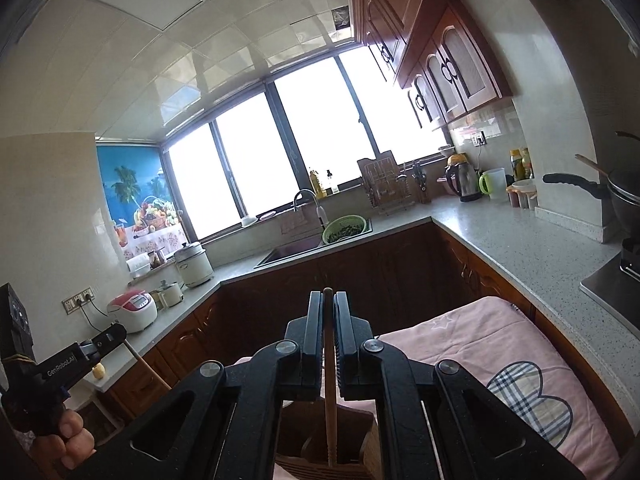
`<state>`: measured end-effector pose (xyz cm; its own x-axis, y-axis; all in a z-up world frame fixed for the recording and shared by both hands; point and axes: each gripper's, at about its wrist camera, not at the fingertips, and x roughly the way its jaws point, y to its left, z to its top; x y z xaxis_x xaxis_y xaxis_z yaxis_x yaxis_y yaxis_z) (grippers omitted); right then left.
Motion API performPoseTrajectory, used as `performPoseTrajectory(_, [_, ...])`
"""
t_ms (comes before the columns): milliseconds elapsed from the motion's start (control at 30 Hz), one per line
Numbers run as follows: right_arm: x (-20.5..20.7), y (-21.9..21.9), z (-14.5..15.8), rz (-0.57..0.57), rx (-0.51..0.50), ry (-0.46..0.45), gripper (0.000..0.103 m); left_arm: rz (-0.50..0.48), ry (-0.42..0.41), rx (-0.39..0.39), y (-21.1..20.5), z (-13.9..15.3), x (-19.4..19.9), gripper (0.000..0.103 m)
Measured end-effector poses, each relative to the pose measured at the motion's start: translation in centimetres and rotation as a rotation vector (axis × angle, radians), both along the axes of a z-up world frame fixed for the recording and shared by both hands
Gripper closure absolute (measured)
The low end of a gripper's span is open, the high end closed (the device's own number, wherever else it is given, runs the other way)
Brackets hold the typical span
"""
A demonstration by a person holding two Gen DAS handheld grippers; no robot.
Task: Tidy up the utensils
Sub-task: 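Lift both chopsticks and lower them into the wooden utensil holder with both tools, then open both tools to release the chopsticks inside the holder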
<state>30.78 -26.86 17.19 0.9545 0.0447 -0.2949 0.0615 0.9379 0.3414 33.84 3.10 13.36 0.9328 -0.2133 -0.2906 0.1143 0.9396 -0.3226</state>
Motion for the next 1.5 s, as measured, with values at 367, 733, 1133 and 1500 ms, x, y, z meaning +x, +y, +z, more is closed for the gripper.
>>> performPoseTrajectory(367, [4.6,-1.0,-7.9,-0.035,0.094,0.065,0.098,0.059,0.129,-0.061,-3.3,-8.2,8.9,0.100])
performPoseTrajectory(733, [5.4,-1.7,-11.4,-0.042,0.131,0.113,0.098,0.054,0.157,-0.024,-5.2,-9.2,13.4,0.099])
performPoseTrajectory(1133, [6.1,-2.3,-11.8,-0.029,0.171,0.167,0.091,0.059,0.170,-0.014,-2.4,-8.9,10.4,0.074])
performPoseTrajectory(1500, [3.6,-3.2,-11.3,-0.036,0.231,0.142,0.014,0.084,0.171,-0.001,-1.6,-8.7,7.3,0.023])
